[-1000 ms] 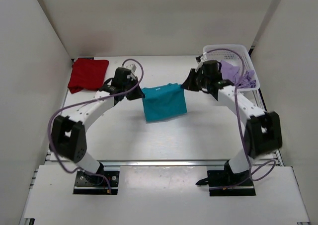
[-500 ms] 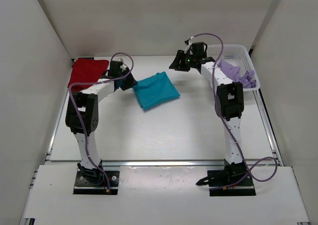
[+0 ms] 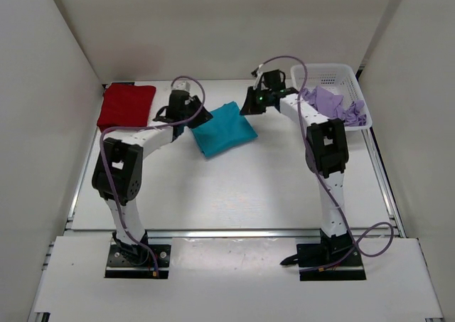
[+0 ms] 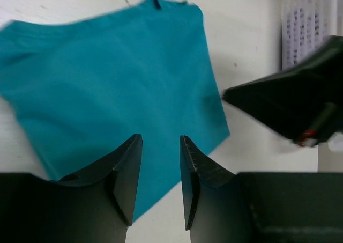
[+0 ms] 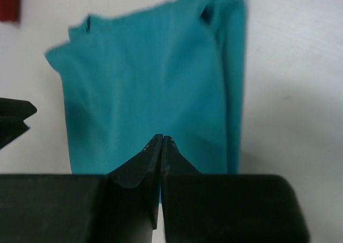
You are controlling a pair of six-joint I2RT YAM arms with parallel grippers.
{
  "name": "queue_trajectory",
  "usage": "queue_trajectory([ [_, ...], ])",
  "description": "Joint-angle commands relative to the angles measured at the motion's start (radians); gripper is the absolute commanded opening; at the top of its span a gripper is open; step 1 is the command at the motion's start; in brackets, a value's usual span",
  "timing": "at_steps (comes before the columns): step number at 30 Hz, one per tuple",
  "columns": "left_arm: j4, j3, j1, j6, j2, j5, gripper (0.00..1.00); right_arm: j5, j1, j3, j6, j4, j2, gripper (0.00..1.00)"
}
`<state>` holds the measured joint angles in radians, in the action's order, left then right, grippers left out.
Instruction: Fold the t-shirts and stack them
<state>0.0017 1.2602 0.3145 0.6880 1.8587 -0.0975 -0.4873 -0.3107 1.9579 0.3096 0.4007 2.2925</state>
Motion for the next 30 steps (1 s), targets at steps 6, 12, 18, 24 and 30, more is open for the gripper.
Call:
queue_trajectory([
  [6, 0.081, -0.073, -0.067, 0.031, 0.095, -0.054, 0.46, 0.024, -0.03, -0.134, 0.014, -0.078, 0.007, 0.0],
  [12, 0.138, -0.124, -0.147, 0.059, 0.134, -0.113, 0.5, 0.027, -0.031, -0.237, 0.031, -0.157, -0.01, 0.0],
  [18, 0.162, -0.146, -0.167, 0.073, 0.096, -0.163, 0.55, 0.016, -0.03, -0.226, 0.022, -0.134, -0.008, 0.0],
  [24, 0.277, -0.335, -0.147, 0.097, -0.041, -0.139, 0.67, 0.009, -0.056, -0.212, 0.02, -0.113, -0.099, 0.35],
  [30, 0.333, -0.354, -0.13, 0.153, 0.031, -0.2, 0.78, -0.004, -0.08, -0.26, 0.022, -0.111, -0.206, 0.45],
])
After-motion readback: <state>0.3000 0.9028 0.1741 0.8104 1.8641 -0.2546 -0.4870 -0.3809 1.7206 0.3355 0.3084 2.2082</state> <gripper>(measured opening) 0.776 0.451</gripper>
